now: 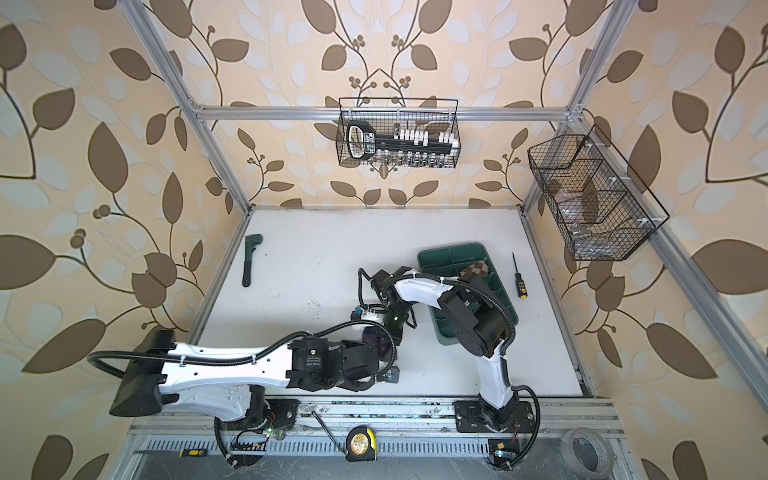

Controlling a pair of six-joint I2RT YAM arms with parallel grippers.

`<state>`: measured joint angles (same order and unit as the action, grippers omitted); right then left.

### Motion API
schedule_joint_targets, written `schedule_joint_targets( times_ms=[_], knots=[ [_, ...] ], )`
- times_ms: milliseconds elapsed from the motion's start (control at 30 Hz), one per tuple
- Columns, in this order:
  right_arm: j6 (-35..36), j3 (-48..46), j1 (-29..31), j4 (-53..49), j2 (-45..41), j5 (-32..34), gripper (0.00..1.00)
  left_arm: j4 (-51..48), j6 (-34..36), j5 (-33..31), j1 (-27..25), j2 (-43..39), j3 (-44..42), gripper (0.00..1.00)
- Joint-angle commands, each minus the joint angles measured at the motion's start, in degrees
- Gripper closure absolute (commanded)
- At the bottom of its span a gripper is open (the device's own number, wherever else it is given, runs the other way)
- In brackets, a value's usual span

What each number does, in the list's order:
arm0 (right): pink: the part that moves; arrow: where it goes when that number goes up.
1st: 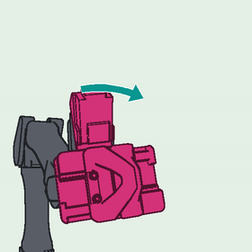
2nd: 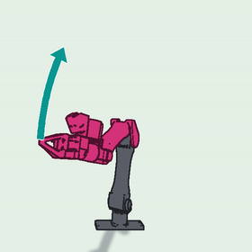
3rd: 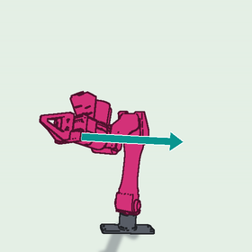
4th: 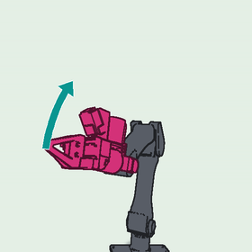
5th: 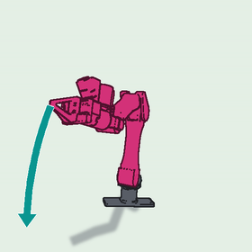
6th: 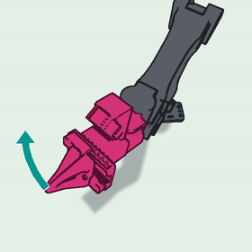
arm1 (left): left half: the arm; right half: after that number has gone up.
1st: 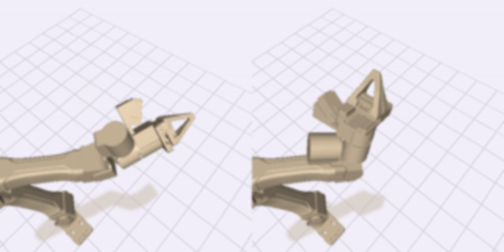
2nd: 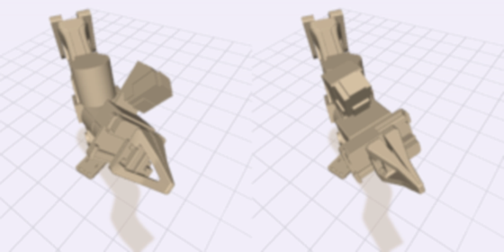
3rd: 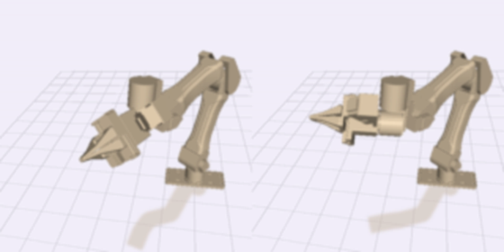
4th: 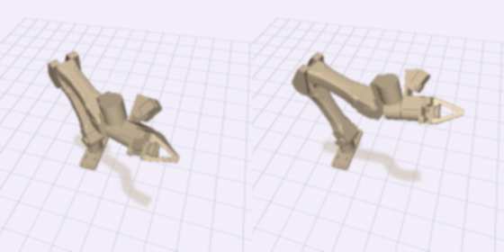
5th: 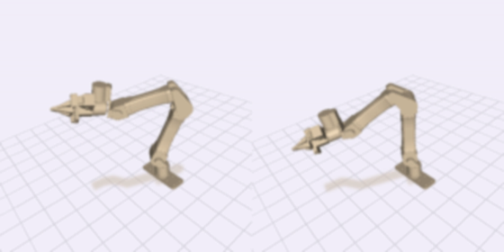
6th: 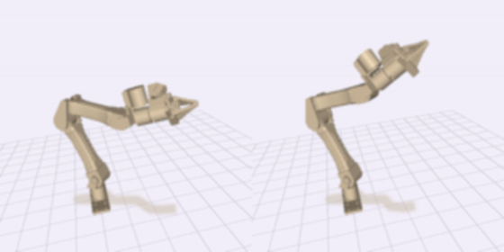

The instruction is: Roll the socks

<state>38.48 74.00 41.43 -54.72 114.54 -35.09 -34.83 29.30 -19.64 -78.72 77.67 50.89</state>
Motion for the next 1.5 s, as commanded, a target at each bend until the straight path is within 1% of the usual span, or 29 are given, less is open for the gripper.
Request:
schedule_joint_targets(
  times_ms=[0,67,133,267,300,333,367,400,433,500,533,600,667,733,800,833,867,900,967,1067,1133,1200,1267,1300,1333,1367,1400,1433,1467],
  knots=[
    [1.3,-1.55,-0.64,3.45,3.95,7.29,0.98,7.44,-2.05,0.24,-0.12,3.88,-2.43,0.53],
    [1.53,-1.62,-0.57,3.48,3.85,7.31,0.96,10.62,-1.96,-2.43,0.11,8.02,-3.56,0.49],
    [1.69,-1.75,-0.59,3.51,3.66,7.23,0.94,11.94,-2.3,-5.71,1.48,11.9,-3.39,0.47],
    [2.13,-2.14,-0.52,3.4,3.14,6.72,0.92,12.71,-4.75,-6.47,5.74,15.77,-2.3,0.48],
    [2.25,-2.19,-0.52,3.44,2.92,6.55,0.91,13.32,-5.22,-6.88,6.34,16.22,-2.39,0.49],
    [2.39,-2.34,-0.56,3.33,2.81,6.31,0.91,13.46,-5.3,-6.99,6.71,16.75,-2.21,0.54],
    [2.45,-2.44,-0.5,3.43,2.48,6.01,0.91,13.24,-5.45,-6.91,6.9,17.23,-2.07,0.61],
    [2.4,-2.62,-0.59,3.49,2.08,5.84,0.91,12.72,-5.56,-6.3,7.21,17.72,-1.78,0.72],
    [2.08,-2.63,-0.65,4.03,1.25,5.59,0.91,12.02,-5.72,-5.6,7.35,18.32,-1.46,0.81],
    [1.26,-4.24,-1.15,5.02,-0.63,5.4,0.91,10.58,-5.9,-3.78,7.56,19.37,-0.95,0.95],
    [0.78,-4.93,-1.51,5.9,-2.19,5.6,0.9,9.93,-6.01,-2.89,7.76,19.87,-0.73,1.0],
    [0.28,-6.21,-2.45,7.04,-5.39,5.72,0.87,9.11,-5.85,-0.53,8.42,20.07,-0.54,1.0],
    [-0.23,-7.45,-3.63,8.09,-8.81,5.92,0.8,8.54,-5.63,2.66,9.78,19.97,-0.24,1.0],
    [-0.42,-8.47,-4.93,8.83,-12.34,6.09,0.69,7.24,-5.5,5.8,11.64,19.55,0.59,1.0],
    [-1.18,-9.29,-6.42,9.73,-15.38,6.53,0.65,5.03,-4.89,9.76,13.28,19.39,1.7,1.0],
    [-1.72,-9.56,-7.54,10.17,-17.38,6.61,0.61,4.13,-4.68,11.07,13.86,19.32,2.16,1.0],
    [-2.39,-9.81,-8.79,10.67,-18.99,6.88,0.36,2.96,-4.2,13.02,14.29,19.36,2.72,1.0],
    [-3.64,-9.98,-10.43,11.39,-21.0,7.43,0.0,1.92,-3.9,14.55,14.63,19.45,3.04,1.0],
    [-5.81,-10.08,-14.57,12.92,-25.0,7.6,0.0,0.5,-3.4,17.63,15.13,19.71,3.39,1.0],
    [-11.75,-10.75,-22.33,18.22,-32.41,9.53,0.0,-1.74,-2.83,22.08,15.78,21.1,4.47,1.0],
    [-17.95,-11.41,-29.29,23.08,-37.97,14.03,0.0,-3.57,-2.51,24.93,16.6,22.24,5.86,1.0],
    [-22.59,-12.14,-35.42,27.28,-43.2,18.0,0.0,-5.62,-1.71,29.23,17.85,22.94,7.32,1.0],
    [-26.16,-13.66,-41.3,32.0,-49.04,18.32,0.0,-8.09,-0.37,35.37,19.85,23.58,8.96,1.0],
    [-30.79,-14.37,-43.79,34.66,-52.09,18.81,0.0,-9.76,0.17,38.32,20.96,24.28,10.18,1.0],
    [-37.12,-15.3,-44.66,37.61,-54.59,22.63,0.0,-11.78,0.94,41.28,22.28,25.28,11.66,1.0],
    [-43.16,-16.03,-44.45,39.19,-56.54,27.09,0.0,-13.57,1.62,43.94,23.29,26.31,12.94,1.0],
    [-50.15,-17.07,-44.24,41.2,-58.02,27.95,0.0,-15.51,2.25,46.81,24.87,27.88,14.74,1.0],
    [-53.56,-18.67,-44.54,44.13,-59.2,21.58,0.0,-17.19,2.68,49.2,26.37,29.41,16.51,1.0],
    [-53.98,-20.56,-44.6,47.4,-59.99,13.3,0.0,-18.59,2.82,51.26,27.63,30.81,17.72,1.0]
  ],
)
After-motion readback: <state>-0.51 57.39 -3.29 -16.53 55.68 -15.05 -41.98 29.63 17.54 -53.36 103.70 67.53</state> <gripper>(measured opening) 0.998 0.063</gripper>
